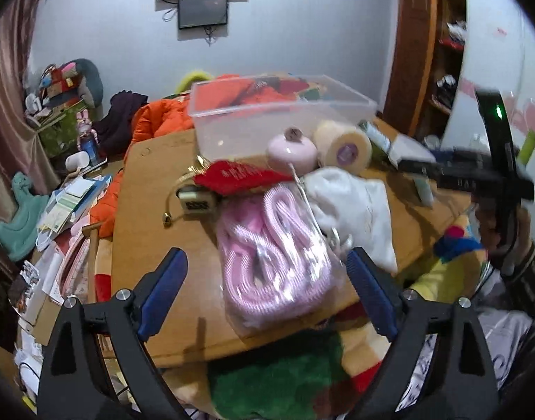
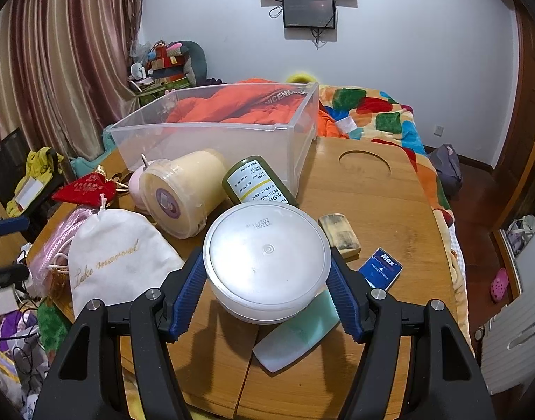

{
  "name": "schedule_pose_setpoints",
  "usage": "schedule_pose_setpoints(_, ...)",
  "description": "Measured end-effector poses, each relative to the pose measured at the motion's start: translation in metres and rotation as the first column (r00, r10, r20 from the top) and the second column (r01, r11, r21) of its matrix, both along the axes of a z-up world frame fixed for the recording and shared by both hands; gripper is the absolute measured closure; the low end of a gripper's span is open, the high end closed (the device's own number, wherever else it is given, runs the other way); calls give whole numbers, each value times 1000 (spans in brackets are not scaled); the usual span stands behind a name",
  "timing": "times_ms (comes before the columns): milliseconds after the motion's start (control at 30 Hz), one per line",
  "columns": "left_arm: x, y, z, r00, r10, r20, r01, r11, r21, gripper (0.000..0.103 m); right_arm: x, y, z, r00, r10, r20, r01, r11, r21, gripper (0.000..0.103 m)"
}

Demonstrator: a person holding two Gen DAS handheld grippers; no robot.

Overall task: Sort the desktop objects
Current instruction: 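Lift the bagged pink rope with the left gripper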

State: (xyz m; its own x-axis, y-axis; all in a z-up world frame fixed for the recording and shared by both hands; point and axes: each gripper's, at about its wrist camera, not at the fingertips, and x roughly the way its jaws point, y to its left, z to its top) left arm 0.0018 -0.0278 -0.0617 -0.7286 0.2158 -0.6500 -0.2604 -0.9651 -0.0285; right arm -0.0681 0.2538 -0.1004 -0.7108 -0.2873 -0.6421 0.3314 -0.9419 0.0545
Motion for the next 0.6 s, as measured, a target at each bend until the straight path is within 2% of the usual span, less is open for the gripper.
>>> schedule_pose_setpoints(100,-17,-2,0,999,48,10,-49,999,13,10,-1,-1,0,1000,-3,3,3,1000,-1,40)
schedule_pose_setpoints(233,-47,2,-15,992,87,86,-90,995,41,10,4,0,1,1000,5,-4,-5,1000,0,40)
schedule_pose_setpoints(400,-60,12,-37,983,137,121,-131,990,-54,11,8,3,3,1000,8,-11,-8,1000,-13,40)
schedule_pose_setpoints(500,-57,11,-40,982,156,106,-150,987,-65,11,7,4,2,1000,8,-7,-8,1000,-15,40)
schedule_pose_setpoints(600,-51,5,-40,983,152,106,-148,988,-45,25,5,3,-1,1000,14,6,-14,1000,-21,40)
